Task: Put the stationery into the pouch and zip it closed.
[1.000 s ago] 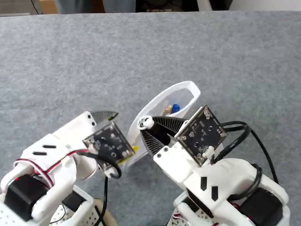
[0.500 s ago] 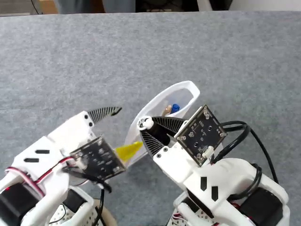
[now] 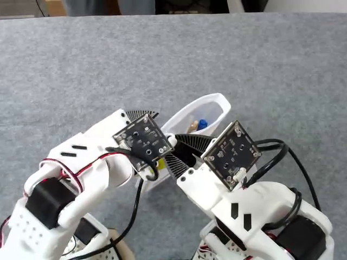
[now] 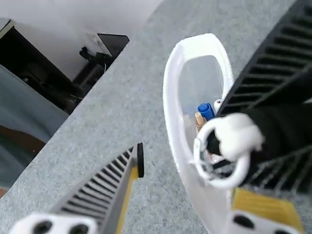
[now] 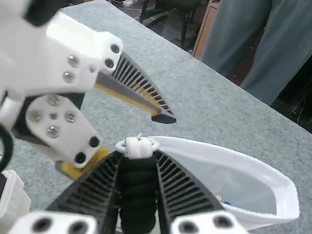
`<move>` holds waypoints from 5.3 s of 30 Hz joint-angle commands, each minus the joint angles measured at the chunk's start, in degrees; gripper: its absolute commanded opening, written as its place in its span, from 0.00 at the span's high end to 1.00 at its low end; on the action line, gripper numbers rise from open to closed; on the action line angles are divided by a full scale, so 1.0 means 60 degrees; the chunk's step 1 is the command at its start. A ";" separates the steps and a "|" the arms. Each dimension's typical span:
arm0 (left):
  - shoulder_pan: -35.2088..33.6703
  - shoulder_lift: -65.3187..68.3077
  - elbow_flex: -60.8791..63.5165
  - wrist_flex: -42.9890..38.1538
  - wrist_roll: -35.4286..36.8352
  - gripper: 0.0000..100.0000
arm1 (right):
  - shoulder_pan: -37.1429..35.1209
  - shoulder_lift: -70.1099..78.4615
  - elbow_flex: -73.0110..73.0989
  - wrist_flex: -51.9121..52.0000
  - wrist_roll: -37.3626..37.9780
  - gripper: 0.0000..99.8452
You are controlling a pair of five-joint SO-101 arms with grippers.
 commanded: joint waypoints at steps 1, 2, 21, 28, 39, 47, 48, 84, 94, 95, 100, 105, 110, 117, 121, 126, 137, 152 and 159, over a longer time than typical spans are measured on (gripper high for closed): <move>0.0110 0.0073 -0.0271 -0.0249 0.0132 0.68 | -0.0161 -0.0022 -0.0403 -0.0044 0.0000 0.99; 0.0110 0.0073 -0.0271 -0.0249 0.0132 0.68 | -0.0161 -0.0022 -0.0403 -0.0044 0.0000 0.99; 0.0110 0.0059 0.0256 -0.0190 0.1026 0.97 | -0.0161 -0.0022 -0.0447 -0.0044 0.0000 0.99; 0.0110 0.0029 0.0271 -0.0190 0.1040 0.97 | -0.0161 -0.0022 -0.0447 -0.0044 0.0000 0.99; 0.0110 -0.0015 0.0007 0.0557 0.1026 0.97 | -0.0088 -0.0037 -0.0418 -0.0059 0.0073 0.99; 0.0110 -0.0029 -0.0637 0.1773 0.1084 0.97 | 0.1289 -0.0037 -0.0403 -0.0674 0.0088 0.99; 0.0110 -0.0029 -0.0740 0.1919 0.1084 0.97 | 0.1348 -0.0037 -0.0403 -0.0689 0.0103 0.99; 0.0022 -0.1670 -0.2088 0.5436 0.1553 0.97 | 0.5289 -0.1326 0.2103 -0.1407 0.0103 0.99; 0.0007 -0.1656 -0.2088 0.5451 0.1568 0.97 | 0.7780 -0.1443 0.4051 -0.1656 0.0908 0.99; 0.0007 -0.1656 -0.2088 0.5451 0.1568 0.97 | 0.7912 -0.1443 0.4198 -0.1788 0.0894 0.99; 0.0007 -0.1568 -0.2073 0.5407 0.1832 0.97 | 0.7297 -0.1443 0.4520 -0.2300 0.0894 0.99; -0.0022 -0.1553 -0.1766 0.5099 0.1875 0.97 | 0.4352 -0.1956 0.3905 -0.1319 0.0894 0.97; -0.1282 -0.1553 -0.0447 0.3839 0.1861 0.97 | 0.1260 -0.3070 0.3377 -0.0147 0.0293 0.85; -0.1458 -0.1553 0.0271 0.3414 0.1890 0.97 | -0.0440 -0.3553 0.3582 -0.0176 -0.0586 0.84; -0.1458 -0.1553 0.0286 0.3487 0.1890 0.97 | -0.1099 -0.3538 0.3949 -0.1700 -0.0601 0.84; -0.1458 -0.1553 0.0300 0.3487 0.1890 0.97 | -0.1934 -0.3333 0.4901 -0.3531 -0.0601 0.85; -0.1458 -0.1582 0.0212 0.3619 0.1890 0.97 | -0.2344 -0.2278 0.5575 -0.4586 -0.0762 0.84; -0.1458 -0.1641 0.0212 0.3912 0.1905 0.97 | -0.1128 -0.2293 0.6073 -0.5524 -0.0630 0.84; -0.1458 -0.1656 0.0212 0.3956 0.2154 0.97 | -0.1143 -0.2293 0.6234 -0.5802 -0.0733 0.85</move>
